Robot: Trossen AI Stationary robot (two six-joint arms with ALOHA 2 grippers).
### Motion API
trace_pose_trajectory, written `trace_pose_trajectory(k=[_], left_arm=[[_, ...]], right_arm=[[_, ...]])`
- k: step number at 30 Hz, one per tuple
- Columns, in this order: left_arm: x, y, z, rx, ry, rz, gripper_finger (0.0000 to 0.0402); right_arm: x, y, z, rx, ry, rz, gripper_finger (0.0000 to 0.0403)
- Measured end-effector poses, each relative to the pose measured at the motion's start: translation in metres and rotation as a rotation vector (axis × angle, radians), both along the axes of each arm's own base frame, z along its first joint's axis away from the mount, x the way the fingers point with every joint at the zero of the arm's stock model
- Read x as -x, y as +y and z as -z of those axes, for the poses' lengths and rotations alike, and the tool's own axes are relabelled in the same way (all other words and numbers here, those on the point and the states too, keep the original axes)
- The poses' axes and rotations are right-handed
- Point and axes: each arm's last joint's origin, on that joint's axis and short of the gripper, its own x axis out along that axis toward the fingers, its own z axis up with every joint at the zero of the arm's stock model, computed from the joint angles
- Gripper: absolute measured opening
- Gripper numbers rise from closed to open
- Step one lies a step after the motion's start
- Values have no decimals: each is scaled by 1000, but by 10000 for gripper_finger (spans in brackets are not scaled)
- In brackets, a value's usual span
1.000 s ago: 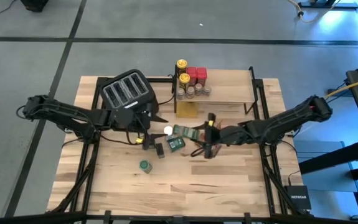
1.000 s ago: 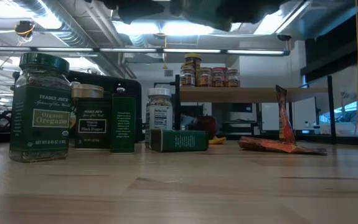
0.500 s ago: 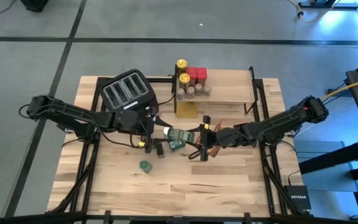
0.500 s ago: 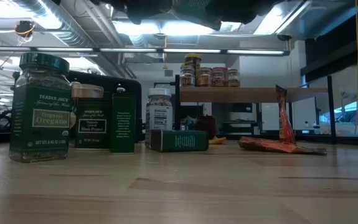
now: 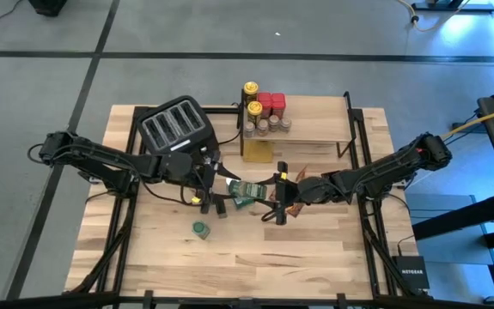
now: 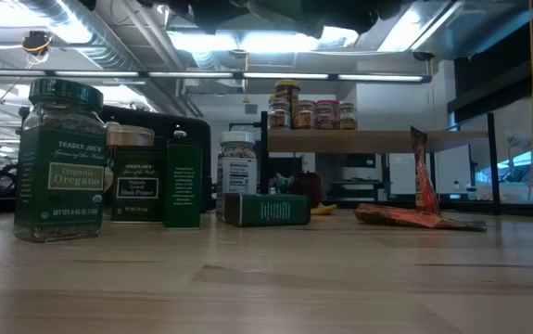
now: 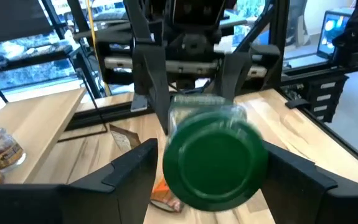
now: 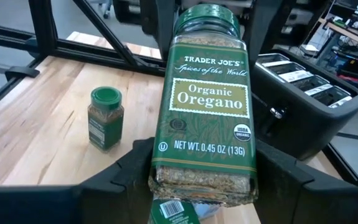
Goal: Shelf spices
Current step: Put the green seasoning bottle on the shelf
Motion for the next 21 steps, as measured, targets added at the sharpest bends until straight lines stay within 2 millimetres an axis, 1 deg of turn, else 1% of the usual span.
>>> trace_pose_trajectory(k=[6, 8, 12, 13, 20, 21], left_arm=[[0, 0, -1, 19, -4, -4, 247], [0, 0, -1, 20, -7, -4, 236], [0, 0, -1, 9, -7, -1, 197], [0, 0, -1, 7, -6, -1, 194], [0, 0, -1, 2, -5, -1, 194], [0, 0, -1, 0, -4, -2, 194]], right_arm=[[0, 0, 0, 2, 3, 0, 211], [-1, 0, 1, 2, 4, 1, 211], [-1, 0, 2, 0, 7, 1, 211], [-1, 0, 2, 0, 7, 1, 211], [-1, 0, 3, 9, 11, 18, 212], [0, -1, 0, 18, 17, 22, 212]])
